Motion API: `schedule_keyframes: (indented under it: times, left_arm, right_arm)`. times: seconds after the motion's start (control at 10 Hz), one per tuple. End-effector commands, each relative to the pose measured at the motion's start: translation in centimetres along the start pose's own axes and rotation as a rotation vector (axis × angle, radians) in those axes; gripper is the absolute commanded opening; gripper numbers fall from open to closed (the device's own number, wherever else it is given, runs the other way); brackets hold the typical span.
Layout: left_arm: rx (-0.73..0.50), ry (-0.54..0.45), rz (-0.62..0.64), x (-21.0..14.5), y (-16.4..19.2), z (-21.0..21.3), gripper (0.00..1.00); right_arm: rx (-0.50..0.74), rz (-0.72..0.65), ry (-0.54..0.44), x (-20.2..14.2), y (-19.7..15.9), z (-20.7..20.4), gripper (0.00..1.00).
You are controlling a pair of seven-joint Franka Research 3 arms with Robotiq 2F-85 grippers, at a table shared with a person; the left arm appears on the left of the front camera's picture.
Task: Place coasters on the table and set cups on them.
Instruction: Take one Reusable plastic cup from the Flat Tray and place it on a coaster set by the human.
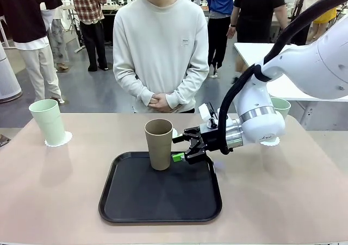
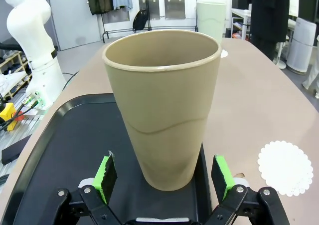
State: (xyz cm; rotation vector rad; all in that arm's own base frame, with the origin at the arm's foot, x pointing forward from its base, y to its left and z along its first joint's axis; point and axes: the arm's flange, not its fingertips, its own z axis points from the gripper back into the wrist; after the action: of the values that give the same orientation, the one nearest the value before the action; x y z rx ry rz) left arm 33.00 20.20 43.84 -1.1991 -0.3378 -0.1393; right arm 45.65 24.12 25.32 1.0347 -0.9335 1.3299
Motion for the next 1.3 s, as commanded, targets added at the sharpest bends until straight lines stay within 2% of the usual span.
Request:
schedule_keyframes:
  times: [0.0, 0.2, 0.5, 1.0, 1.2]
  left_arm:
    - [-0.008, -0.010, -0.003, 0.1, -0.3, 0.1, 1.00]
    - [-0.008, -0.010, -0.003, 0.1, -0.3, 0.1, 1.00]
    - [-0.008, -0.010, -0.003, 0.1, -0.3, 0.1, 1.00]
    - [-0.008, -0.010, -0.003, 0.1, -0.3, 0.1, 1.00]
    - [-0.008, -0.010, -0.003, 0.1, -0.3, 0.1, 1.00]
  right_arm:
    - [-0.093, -0.003, -0.007, -0.1, -1.0, -1.5, 1.00]
    - [-0.124, 0.014, -0.007, 0.1, -1.3, -2.5, 1.00]
    - [-0.078, 0.012, 0.007, 0.6, -1.7, -4.0, 1.00]
    - [-0.061, 0.005, 0.020, 0.6, -1.8, -4.4, 1.00]
    - [-0.031, 0.051, 0.036, 0.5, -1.8, -5.1, 1.00]
